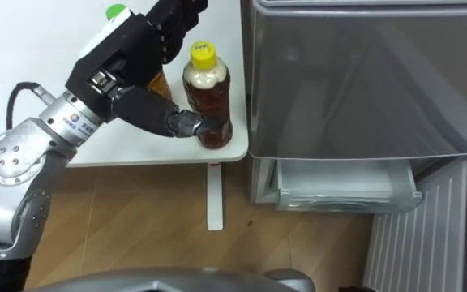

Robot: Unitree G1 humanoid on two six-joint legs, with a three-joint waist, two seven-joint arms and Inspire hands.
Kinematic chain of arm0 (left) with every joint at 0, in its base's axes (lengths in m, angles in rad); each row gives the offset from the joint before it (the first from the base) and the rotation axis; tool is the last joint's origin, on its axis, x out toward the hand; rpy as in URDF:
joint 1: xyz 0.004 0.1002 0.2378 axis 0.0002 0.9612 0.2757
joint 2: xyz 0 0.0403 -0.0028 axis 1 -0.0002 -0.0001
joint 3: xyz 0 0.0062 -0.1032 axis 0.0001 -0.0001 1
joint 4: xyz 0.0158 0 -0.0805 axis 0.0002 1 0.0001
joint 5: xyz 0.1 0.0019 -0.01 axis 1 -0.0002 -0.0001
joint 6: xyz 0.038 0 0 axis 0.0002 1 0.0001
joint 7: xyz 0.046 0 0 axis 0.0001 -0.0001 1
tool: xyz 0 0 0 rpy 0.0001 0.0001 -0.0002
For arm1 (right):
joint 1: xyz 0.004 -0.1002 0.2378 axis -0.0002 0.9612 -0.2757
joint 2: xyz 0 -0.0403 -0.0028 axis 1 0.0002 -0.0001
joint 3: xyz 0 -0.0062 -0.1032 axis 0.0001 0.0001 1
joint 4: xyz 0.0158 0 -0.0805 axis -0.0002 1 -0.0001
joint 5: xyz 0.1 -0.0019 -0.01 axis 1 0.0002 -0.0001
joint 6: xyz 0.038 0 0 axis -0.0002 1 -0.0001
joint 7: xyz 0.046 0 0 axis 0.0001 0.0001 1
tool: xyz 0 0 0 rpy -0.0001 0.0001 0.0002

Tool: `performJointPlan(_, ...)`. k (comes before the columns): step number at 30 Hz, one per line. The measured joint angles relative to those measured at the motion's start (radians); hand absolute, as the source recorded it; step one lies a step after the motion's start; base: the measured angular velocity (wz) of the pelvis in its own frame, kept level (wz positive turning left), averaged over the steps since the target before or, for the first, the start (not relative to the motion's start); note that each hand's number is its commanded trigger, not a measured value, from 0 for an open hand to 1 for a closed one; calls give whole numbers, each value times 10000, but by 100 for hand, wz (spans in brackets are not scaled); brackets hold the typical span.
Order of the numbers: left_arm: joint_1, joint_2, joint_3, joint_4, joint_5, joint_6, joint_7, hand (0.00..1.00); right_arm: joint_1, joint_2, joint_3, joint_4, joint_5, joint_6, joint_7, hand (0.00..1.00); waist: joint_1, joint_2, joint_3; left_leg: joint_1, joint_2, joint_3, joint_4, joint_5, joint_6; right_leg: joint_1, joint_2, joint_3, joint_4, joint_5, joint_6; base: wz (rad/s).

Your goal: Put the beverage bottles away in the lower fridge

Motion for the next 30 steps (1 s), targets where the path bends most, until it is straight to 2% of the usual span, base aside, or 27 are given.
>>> performJointPlan(6, 0, -93, -196, 872, 13, 73, 2, 0, 12, 3, 231, -60, -27, 19, -23, 0, 34, 66, 0, -67, 12, 80, 7, 0, 0, -67, -11, -37, 16, 0, 1, 0)
performJointPlan(12, 47, -189, -202, 1757, 10, 313, 83, 0, 131, 2, 480, -60, -27, 227, 73, 0, 18, 71, -3, -106, 32, 119, 7, 1, -1, -100, -24, -29, 6, 9, -13, 0)
performJointPlan(14, 48, -204, -201, 1835, 4, 407, 183, 0, 192, 3, 502, -65, -40, 254, 66, 0, 12, 86, -13, -110, 32, 116, 6, 1, -1, -103, -18, -26, 6, 9, -13, 0)
performJointPlan(19, 42, -244, -198, 1846, -260, 525, 470, 0, 252, 8, 546, -148, -53, 605, 72, 0, -1, 69, -3, -112, 29, 132, 4, 1, -2, -112, -13, -28, 7, 8, -13, 0)
performJointPlan(23, 43, -322, -198, 1851, -390, 802, 698, 0, 281, 22, 544, -435, -75, 790, 74, 0, -33, 63, 1, -117, 32, 145, 6, 1, -2, -120, 2, -30, 9, 8, -13, 0)
performJointPlan(30, 42, -407, -194, 1850, -753, 993, 964, 0, 314, 63, 545, -612, -76, 915, 78, 0, -36, 31, -2, -125, 32, 151, 12, 1, -1, -127, 1, -37, 22, 8, -13, 0)
